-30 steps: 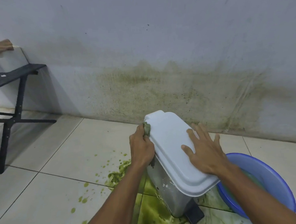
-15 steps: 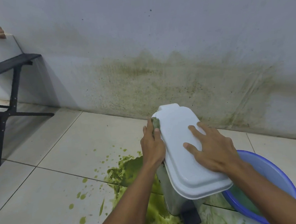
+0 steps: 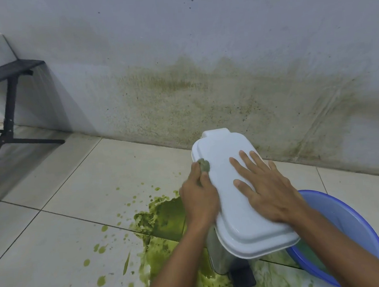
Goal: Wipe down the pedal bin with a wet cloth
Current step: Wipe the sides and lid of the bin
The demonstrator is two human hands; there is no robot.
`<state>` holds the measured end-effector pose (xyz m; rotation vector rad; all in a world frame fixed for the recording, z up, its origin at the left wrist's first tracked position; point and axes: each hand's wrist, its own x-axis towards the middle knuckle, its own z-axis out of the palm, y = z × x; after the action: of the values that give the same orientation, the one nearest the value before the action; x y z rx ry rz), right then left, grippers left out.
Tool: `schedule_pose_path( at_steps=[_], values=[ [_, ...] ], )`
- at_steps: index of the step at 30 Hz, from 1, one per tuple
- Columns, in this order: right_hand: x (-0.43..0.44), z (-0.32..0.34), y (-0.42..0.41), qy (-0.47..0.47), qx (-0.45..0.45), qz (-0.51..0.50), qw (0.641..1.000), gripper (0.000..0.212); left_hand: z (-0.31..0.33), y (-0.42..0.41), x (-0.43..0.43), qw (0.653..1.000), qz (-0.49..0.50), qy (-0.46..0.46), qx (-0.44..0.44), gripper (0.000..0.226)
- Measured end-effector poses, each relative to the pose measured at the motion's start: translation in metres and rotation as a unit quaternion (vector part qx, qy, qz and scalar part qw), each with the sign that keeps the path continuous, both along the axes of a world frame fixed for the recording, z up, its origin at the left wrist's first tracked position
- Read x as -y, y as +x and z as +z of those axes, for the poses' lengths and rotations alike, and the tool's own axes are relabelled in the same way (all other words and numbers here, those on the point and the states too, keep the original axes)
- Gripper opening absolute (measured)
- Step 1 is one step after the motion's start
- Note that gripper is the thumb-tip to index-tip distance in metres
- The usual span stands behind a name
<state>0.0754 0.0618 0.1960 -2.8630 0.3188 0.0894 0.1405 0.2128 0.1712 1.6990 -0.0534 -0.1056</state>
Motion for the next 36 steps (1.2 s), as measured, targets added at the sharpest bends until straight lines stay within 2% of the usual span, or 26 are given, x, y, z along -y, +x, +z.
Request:
schedule_pose_path(
  at_steps=[4,7,11,18,21,24,28,31,34,36],
  values=[
    [-0.002,0.003,0.0,0.007,-0.007,-0.007,1.0,0.056,0.01,0.072,0.012,0.998,-0.028,0.05,-0.039,0.033],
    [-0.004,0.001,0.001,0.017,0.0,-0.018,1.0,0.055,0.005,0.08,0.013,0.994,-0.047,0.093,-0.024,0.039],
    [-0.006,-0.001,0.003,0.018,0.003,-0.027,0.999,0.054,0.002,0.023,-0.005,0.995,-0.037,0.087,0.039,0.033],
    [-0.01,0.003,0.001,0.024,0.004,-0.037,0.999,0.054,-0.013,-0.097,-0.03,1.0,0.009,0.016,0.022,0.039],
    [-0.013,0.01,0.0,0.034,0.0,-0.047,0.998,0.054,-0.01,-0.125,-0.031,0.999,0.032,0.017,0.011,0.043],
    [-0.017,0.012,-0.003,0.044,-0.016,-0.073,0.996,0.055,-0.006,-0.095,-0.032,0.999,-0.006,0.033,0.019,0.04],
    [-0.03,0.009,-0.008,0.062,-0.036,-0.131,0.989,0.062,0.011,-0.004,-0.025,0.99,-0.11,0.093,-0.005,0.035],
    [-0.029,0.007,-0.019,0.086,-0.019,-0.111,0.99,0.06,0.018,0.035,-0.023,0.977,-0.171,0.13,-0.005,0.035],
    [-0.03,-0.003,-0.026,0.083,0.043,-0.094,0.991,0.051,0.013,0.037,-0.027,0.975,-0.186,0.124,-0.013,0.035],
    [-0.033,-0.007,-0.023,0.094,0.064,-0.125,0.986,0.046,0.011,0.02,-0.033,0.982,-0.151,0.117,-0.004,0.034]
  ],
)
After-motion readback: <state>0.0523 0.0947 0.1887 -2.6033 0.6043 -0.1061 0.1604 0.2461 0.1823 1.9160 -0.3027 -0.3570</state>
